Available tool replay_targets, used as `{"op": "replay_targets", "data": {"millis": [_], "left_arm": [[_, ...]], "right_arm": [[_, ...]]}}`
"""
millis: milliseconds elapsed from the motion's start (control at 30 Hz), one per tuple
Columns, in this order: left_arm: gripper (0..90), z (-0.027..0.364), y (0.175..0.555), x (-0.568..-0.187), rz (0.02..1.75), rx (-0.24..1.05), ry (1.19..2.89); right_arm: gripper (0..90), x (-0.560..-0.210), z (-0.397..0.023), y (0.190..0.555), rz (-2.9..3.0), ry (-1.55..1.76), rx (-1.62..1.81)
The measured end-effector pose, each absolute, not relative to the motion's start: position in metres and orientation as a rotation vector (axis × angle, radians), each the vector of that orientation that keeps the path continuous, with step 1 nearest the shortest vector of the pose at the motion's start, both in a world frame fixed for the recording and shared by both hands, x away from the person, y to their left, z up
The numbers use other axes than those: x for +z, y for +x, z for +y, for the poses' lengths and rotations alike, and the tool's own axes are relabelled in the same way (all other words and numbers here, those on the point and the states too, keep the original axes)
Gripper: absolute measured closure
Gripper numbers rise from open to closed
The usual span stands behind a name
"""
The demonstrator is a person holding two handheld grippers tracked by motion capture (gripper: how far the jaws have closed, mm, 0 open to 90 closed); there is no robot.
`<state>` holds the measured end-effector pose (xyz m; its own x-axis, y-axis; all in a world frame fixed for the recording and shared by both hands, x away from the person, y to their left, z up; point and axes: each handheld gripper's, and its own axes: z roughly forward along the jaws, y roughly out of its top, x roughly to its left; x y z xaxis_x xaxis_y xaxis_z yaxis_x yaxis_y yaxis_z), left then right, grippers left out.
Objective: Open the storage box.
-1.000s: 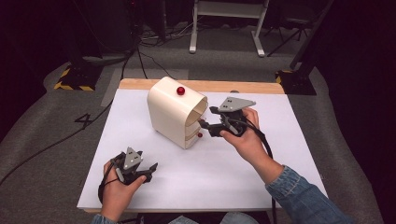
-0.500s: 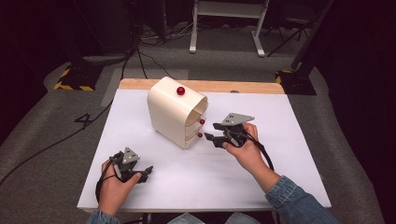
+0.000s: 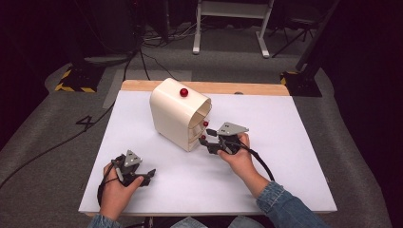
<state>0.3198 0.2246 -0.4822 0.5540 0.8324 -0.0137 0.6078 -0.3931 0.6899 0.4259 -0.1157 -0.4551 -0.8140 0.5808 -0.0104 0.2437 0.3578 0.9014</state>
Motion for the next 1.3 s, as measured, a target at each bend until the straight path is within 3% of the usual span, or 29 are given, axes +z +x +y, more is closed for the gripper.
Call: {"op": "replay_targets", "data": {"millis": [167,267,367,900,1300], "left_arm": [[23.7,0.225,0.320,-0.482,1.153,0.443,2.136],[23.7,0.225,0.320,-0.482,1.153,0.444,2.137],[23.7,0.224,0.320,-0.482,1.154,0.443,2.136],[23.7,0.224,0.320,-0.482,1.155,0.441,2.136],[23.5,0.224,0.320,-0.482,1.155,0.439,2.134]], "right_arm": [[56.7,-0.467,-0.117,0.425,2.280,0.717,1.478],[68.1,-0.472,-0.119,0.426,2.281,0.703,1.490],[74.1,-0.474,-0.121,0.427,2.269,0.704,1.498],[74.2,-0.468,-0.128,0.422,2.292,0.697,1.467],[74.1,-0.459,-0.162,0.395,2.308,0.707,1.432]]}}
